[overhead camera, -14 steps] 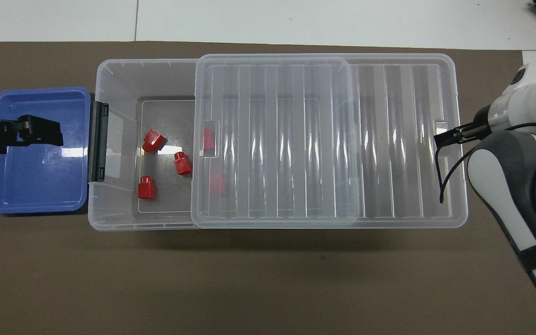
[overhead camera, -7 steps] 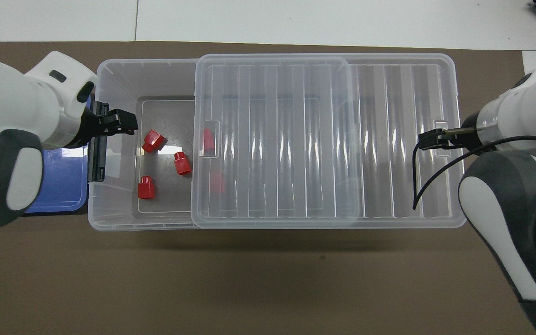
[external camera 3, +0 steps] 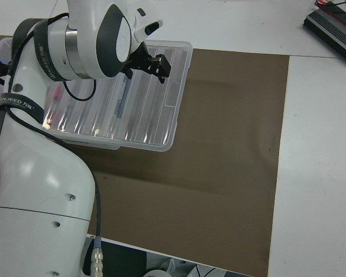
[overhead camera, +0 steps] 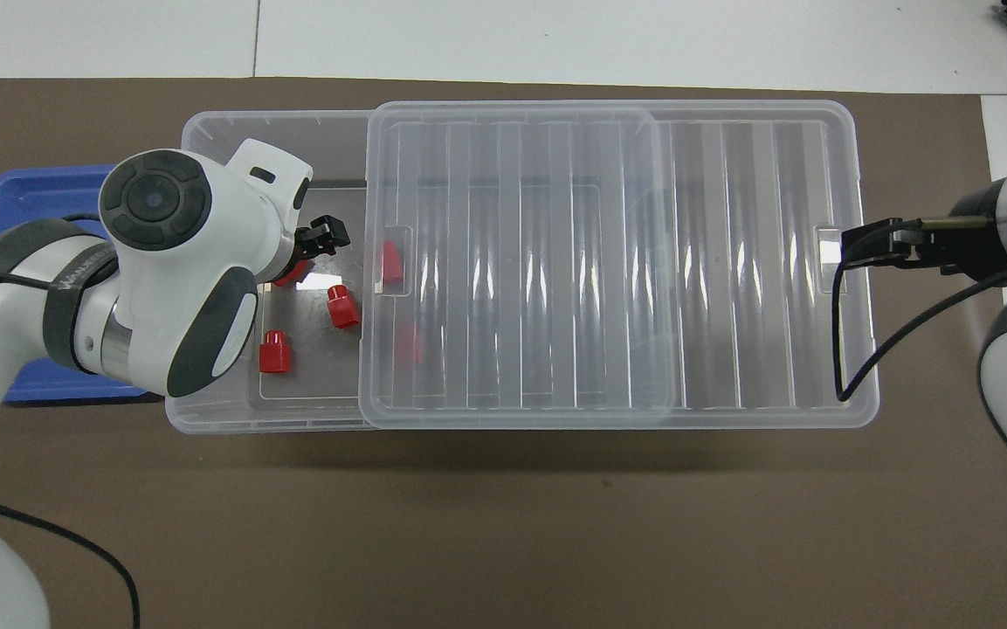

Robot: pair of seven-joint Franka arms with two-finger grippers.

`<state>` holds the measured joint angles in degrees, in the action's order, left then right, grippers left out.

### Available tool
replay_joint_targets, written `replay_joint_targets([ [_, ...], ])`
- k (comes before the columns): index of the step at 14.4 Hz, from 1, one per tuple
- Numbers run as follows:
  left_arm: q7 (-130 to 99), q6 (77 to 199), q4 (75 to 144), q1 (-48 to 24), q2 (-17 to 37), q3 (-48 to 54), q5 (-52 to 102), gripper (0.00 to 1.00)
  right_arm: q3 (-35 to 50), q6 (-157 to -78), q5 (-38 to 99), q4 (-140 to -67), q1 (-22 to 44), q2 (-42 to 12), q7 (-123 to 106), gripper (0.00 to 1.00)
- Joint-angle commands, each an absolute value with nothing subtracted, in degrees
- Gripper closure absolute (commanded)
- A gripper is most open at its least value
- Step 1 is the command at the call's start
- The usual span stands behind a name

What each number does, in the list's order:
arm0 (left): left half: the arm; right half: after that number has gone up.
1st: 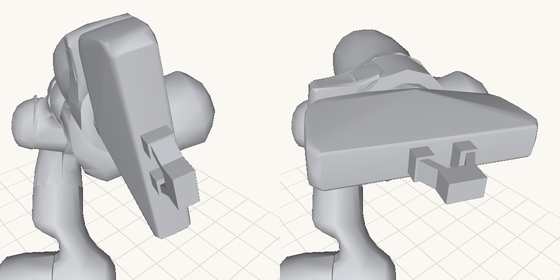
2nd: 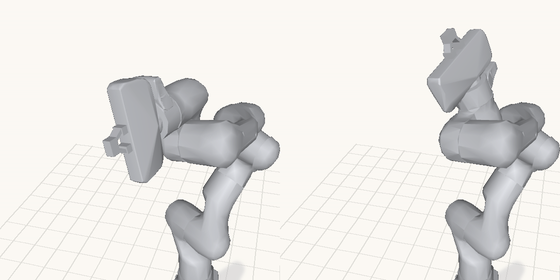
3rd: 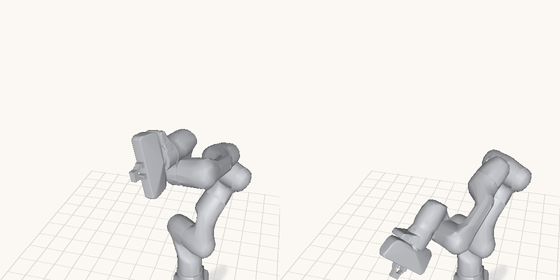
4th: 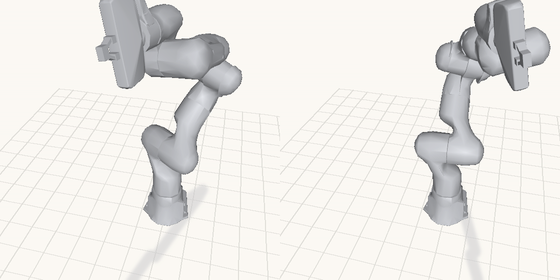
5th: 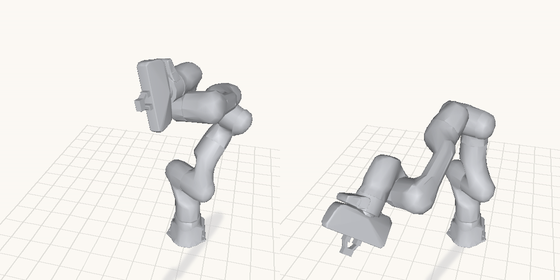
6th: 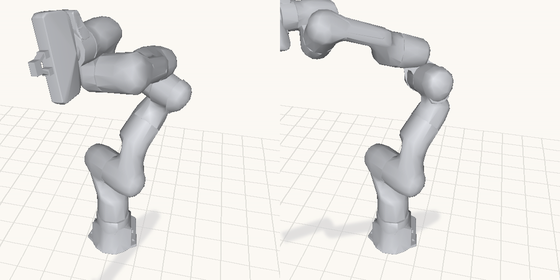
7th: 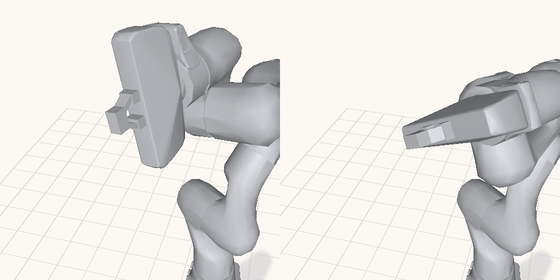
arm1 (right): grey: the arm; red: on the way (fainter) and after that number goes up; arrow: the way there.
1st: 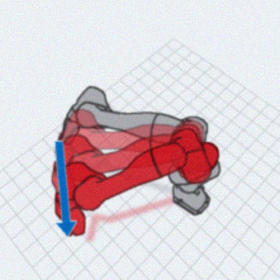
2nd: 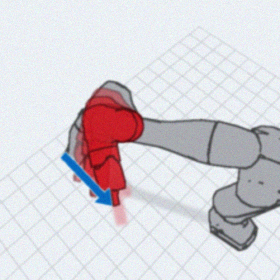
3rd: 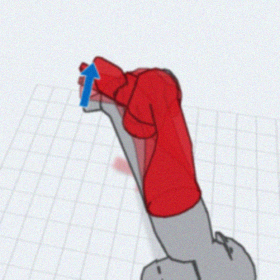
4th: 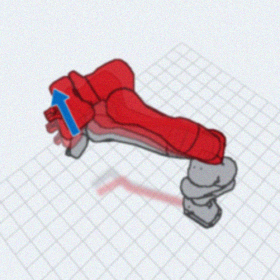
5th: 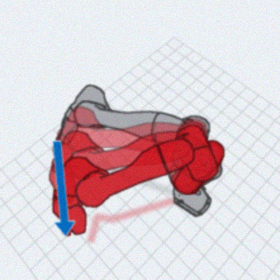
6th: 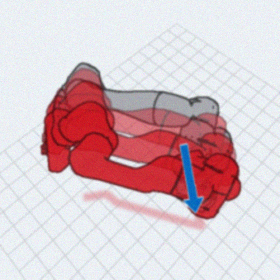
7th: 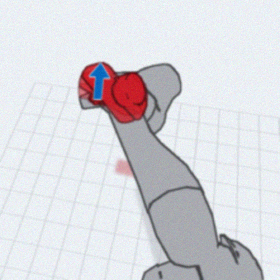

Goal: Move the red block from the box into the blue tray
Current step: 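Lower the left gripper and grasp a red block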

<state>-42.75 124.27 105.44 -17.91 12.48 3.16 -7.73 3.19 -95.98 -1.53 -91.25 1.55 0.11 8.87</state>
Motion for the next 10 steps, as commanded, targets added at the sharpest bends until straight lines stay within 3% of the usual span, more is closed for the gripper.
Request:
replay_joint_targets([
  [1, -46.14, 127.35, 108.79, -19.51, 14.16, 2.20, -9.67, 0.00, 3.60, -93.87, -0.62, -89.73, 0.97, -0.09, 10.37, 0.01],
  [4, -48.34, 132.17, 112.23, -19.42, 13.53, 2.37, -9.67, 0.00, 3.52, -93.78, -0.53, -90.09, 0.62, 0.00, 10.11, 0.00],
  [10, -49.22, 136.14, 112.85, -18.98, 16.34, 2.29, -9.67, 0.00, 3.52, -90.00, -0.53, -91.84, 0.70, 1.23, 10.02, 0.00],
])
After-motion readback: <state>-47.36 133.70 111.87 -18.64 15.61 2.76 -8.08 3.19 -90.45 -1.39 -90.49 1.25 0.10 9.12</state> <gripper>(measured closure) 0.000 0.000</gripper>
